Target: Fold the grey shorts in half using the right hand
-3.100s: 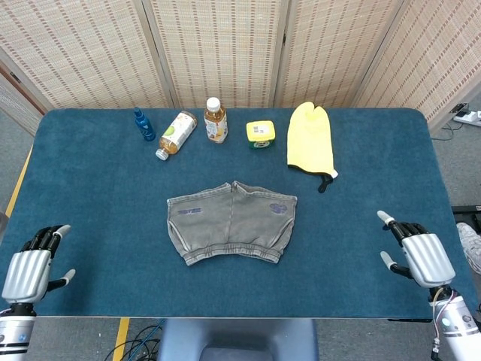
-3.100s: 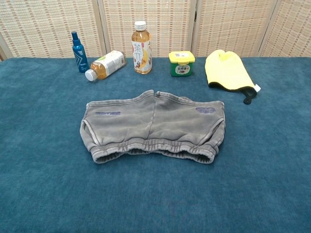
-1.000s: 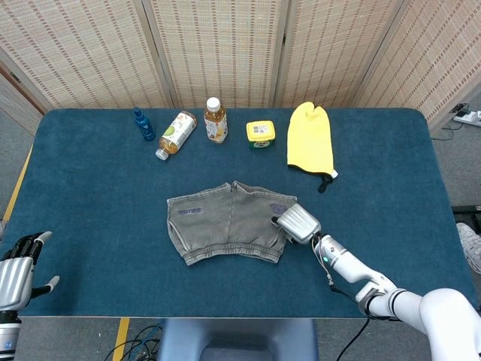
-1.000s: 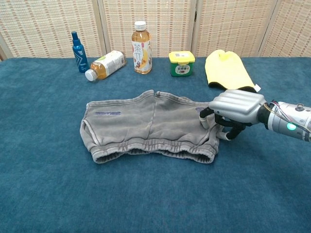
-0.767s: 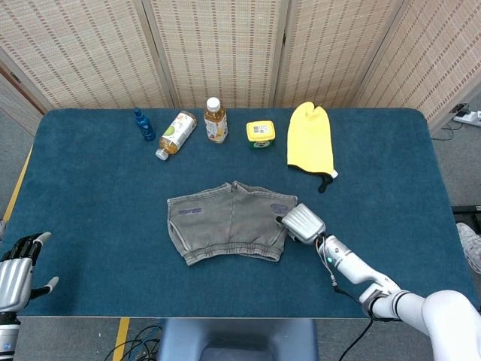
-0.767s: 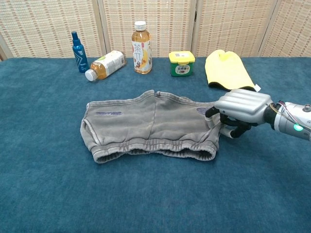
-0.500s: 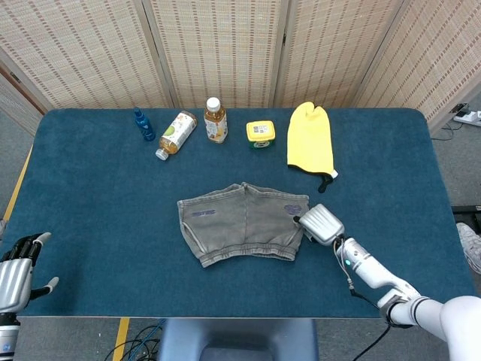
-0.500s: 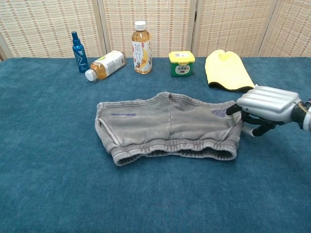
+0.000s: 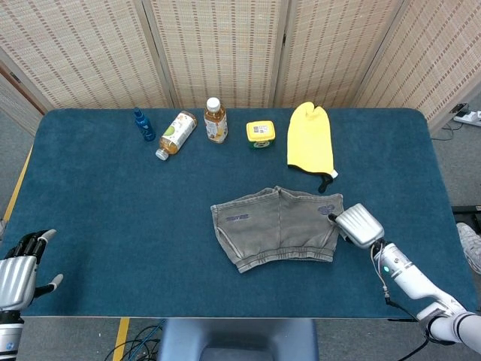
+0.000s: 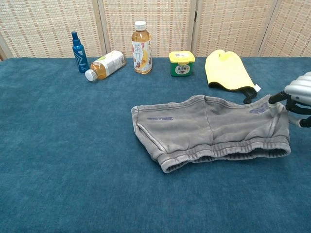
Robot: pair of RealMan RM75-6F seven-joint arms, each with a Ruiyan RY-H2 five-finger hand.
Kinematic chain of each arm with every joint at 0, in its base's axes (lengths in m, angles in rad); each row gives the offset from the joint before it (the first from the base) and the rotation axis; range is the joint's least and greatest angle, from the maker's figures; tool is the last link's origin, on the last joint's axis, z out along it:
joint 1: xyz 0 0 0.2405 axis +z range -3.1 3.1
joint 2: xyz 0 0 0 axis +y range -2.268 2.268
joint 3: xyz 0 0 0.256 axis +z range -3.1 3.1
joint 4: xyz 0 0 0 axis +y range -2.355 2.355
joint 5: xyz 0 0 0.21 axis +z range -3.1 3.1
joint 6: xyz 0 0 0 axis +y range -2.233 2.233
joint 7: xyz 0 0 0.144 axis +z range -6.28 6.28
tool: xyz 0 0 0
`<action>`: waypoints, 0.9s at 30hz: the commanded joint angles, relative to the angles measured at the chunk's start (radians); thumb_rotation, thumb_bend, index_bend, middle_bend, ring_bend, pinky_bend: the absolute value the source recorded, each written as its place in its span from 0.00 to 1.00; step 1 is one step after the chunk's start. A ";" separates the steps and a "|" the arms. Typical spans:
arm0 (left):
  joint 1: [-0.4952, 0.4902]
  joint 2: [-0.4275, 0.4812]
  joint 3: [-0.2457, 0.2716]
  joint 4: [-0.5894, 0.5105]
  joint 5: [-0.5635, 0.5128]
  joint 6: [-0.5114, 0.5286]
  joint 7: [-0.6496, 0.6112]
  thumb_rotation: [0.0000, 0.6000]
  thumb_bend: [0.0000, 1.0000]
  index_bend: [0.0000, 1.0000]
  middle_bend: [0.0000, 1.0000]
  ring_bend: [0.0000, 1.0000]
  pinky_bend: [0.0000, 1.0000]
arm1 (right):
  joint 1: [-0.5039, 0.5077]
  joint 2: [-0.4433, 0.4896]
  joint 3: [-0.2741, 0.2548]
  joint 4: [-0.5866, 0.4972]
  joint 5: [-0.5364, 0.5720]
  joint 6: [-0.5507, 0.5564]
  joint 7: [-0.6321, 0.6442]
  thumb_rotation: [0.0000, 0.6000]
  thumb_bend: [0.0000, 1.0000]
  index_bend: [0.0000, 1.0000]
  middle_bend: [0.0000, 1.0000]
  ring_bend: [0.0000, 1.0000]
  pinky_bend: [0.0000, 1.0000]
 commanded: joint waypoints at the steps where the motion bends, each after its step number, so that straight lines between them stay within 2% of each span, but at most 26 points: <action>1: 0.000 0.001 0.000 0.001 0.000 0.000 -0.001 1.00 0.20 0.18 0.19 0.17 0.33 | 0.013 -0.016 0.012 0.008 -0.017 0.017 0.007 1.00 0.51 0.57 0.91 0.95 0.99; 12: 0.011 0.008 -0.001 0.018 -0.009 0.008 -0.025 1.00 0.20 0.18 0.19 0.17 0.33 | 0.164 -0.130 0.079 0.045 -0.108 0.036 0.022 1.00 0.51 0.57 0.91 0.95 0.99; 27: 0.016 0.013 -0.001 0.037 -0.009 0.007 -0.045 1.00 0.20 0.18 0.19 0.17 0.33 | 0.286 -0.271 0.098 0.086 -0.144 0.008 0.044 1.00 0.51 0.57 0.91 0.95 0.99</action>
